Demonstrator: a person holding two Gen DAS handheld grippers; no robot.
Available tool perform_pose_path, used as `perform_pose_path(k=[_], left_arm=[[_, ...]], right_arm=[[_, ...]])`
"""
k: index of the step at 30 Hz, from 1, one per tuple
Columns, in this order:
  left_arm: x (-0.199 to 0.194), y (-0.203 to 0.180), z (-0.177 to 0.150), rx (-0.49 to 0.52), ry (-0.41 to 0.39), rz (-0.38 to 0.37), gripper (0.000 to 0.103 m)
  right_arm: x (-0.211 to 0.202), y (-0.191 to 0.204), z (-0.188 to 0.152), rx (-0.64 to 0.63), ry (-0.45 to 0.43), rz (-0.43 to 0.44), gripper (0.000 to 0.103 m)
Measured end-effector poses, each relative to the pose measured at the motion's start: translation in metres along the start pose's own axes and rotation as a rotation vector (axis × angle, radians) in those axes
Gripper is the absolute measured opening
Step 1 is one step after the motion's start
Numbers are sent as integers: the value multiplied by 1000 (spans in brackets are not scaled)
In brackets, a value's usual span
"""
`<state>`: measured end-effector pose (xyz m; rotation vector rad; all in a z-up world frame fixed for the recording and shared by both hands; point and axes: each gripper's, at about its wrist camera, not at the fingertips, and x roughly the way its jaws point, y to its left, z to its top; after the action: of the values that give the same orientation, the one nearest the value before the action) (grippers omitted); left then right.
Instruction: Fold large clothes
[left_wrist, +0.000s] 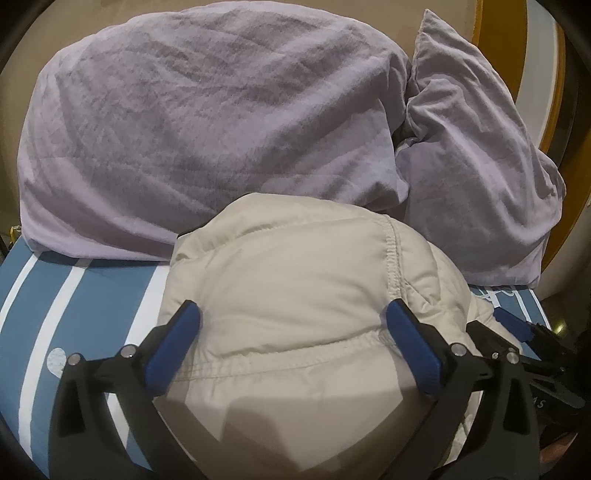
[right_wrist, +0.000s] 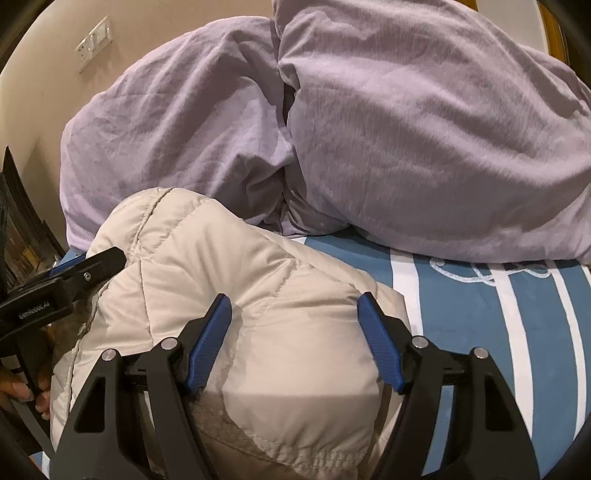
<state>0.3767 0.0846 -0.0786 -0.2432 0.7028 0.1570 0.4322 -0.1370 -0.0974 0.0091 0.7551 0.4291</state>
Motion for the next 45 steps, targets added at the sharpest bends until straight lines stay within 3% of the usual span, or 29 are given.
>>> perform_pose_path(k=[19,26,30,38,45], left_arm=[[7,-2,-4,19,-23,6,101],[2,0,0,20,5,24,101],[-21,9,-5,-28,21,19,101],[-84,17,-36,-29,34,40,101],[-146,12,-69,-11,19,1,101]], right_arm=[[6,-5,-8,39,-16,-11,73],[3,-1,0,18,27,-35,77],[-15,1,4,28,68,-78,90],[-71,8,-11,68,119,-115,101],[-131,30,-51,33,165,-101,102]])
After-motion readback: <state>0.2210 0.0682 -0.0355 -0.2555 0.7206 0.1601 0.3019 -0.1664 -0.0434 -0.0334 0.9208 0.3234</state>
